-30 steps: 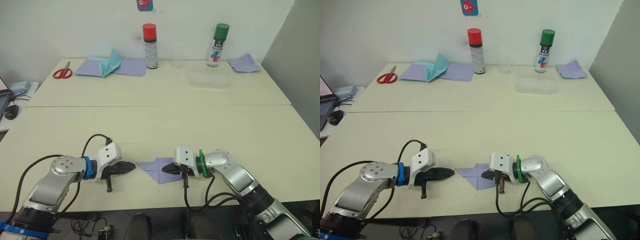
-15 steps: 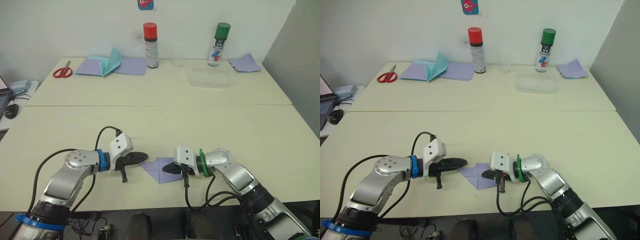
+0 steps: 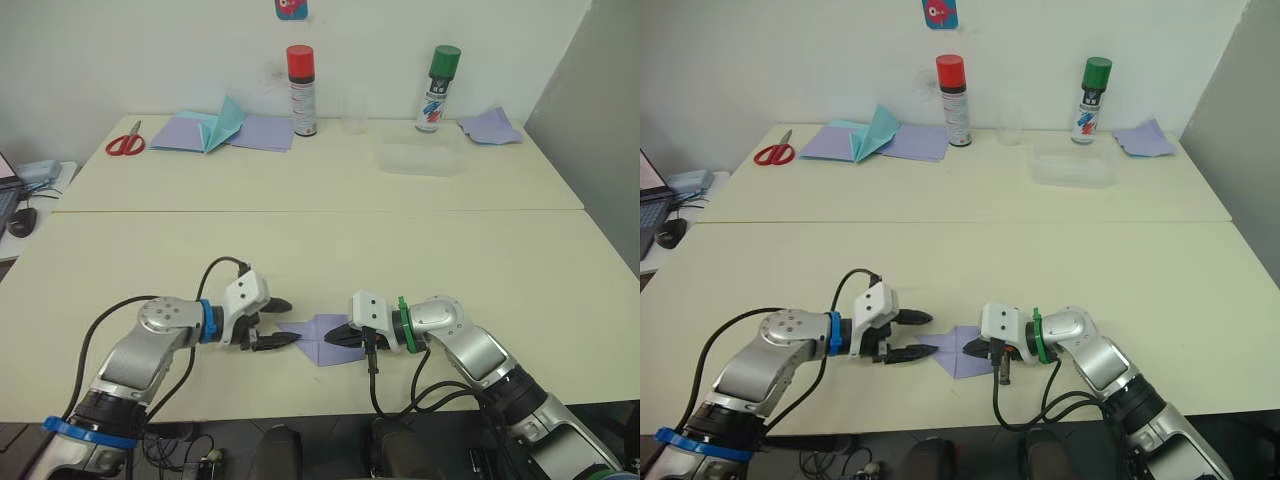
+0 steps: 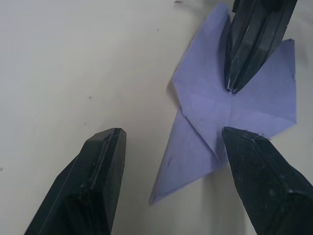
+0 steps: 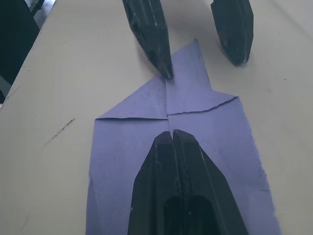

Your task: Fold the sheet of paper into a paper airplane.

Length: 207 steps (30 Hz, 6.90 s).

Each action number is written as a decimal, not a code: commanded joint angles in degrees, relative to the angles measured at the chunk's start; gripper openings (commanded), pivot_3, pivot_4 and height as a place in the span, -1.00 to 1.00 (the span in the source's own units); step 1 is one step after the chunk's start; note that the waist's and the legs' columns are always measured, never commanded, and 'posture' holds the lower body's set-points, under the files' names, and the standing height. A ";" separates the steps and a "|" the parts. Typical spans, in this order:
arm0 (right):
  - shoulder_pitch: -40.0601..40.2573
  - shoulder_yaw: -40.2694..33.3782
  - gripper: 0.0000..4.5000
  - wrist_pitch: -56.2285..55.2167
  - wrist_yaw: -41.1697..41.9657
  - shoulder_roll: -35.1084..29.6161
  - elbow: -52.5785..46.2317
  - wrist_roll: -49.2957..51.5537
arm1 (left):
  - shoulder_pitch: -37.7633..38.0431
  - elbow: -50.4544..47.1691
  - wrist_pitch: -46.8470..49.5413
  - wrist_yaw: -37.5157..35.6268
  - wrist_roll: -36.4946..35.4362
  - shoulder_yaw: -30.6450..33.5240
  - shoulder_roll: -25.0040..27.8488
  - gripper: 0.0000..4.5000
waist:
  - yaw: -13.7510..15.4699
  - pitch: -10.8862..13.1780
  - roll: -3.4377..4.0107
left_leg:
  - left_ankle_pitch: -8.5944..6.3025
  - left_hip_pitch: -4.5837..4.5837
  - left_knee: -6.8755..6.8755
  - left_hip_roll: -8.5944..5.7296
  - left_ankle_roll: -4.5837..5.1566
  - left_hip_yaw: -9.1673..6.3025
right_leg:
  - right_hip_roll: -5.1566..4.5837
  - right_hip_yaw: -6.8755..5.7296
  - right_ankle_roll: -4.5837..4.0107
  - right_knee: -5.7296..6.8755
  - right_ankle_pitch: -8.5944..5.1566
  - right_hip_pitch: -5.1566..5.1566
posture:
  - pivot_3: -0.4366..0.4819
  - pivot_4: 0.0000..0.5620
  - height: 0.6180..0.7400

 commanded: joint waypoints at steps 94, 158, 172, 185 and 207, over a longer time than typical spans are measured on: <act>-6.66 -15.68 -1.00 1.14 -10.67 1.56 -5.88 7.98 | 9.41 -17.75 -2.77 0.73 -12.51 21.15 9.27 0.55 | -0.07 0.25 -0.06 | -0.01 -1.03 -0.04 -0.07 0.00 -0.03 | -0.01 -0.09 -0.06 -0.08 -0.04 -0.87 | -0.05 -0.47 1.00; -2.54 -0.70 -0.99 -5.37 -4.41 -0.66 2.51 8.07 | 14.73 -18.90 -6.01 2.11 -9.41 15.20 6.38 0.57 | 0.12 0.25 -0.16 | -0.01 -0.18 0.07 0.03 0.00 -0.10 | -0.03 -0.01 -0.31 0.25 -0.16 -0.11 | -0.05 -0.47 1.00; -0.03 0.44 -0.99 -16.55 -4.42 -0.22 2.29 -2.43 | 14.14 -17.55 -4.23 3.36 -8.12 12.80 6.00 0.57 | 0.07 0.25 -0.16 | -0.01 -0.16 0.08 0.02 0.00 -0.06 | -0.02 -0.01 -0.28 0.24 -0.15 -0.10 | -0.05 -0.47 1.00; -1.64 0.34 -0.99 -41.65 -8.60 0.23 10.58 -11.94 | 12.38 -14.61 -8.92 1.17 -3.58 6.27 4.55 0.57 | 0.07 0.25 -0.16 | -0.01 -0.15 0.08 -0.01 0.00 -0.03 | -0.01 -0.01 -0.26 0.22 -0.14 -0.09 | -0.05 -0.47 1.00; -3.19 -3.52 -1.00 -39.46 -7.97 0.84 11.43 -8.60 | 5.10 1.80 -34.98 5.65 13.27 0.83 2.39 -0.95 | 0.13 0.25 -0.16 | -0.01 -0.08 0.11 0.00 0.00 0.02 | -0.03 0.06 -0.26 0.37 -0.13 -0.05 | -0.05 -0.47 1.00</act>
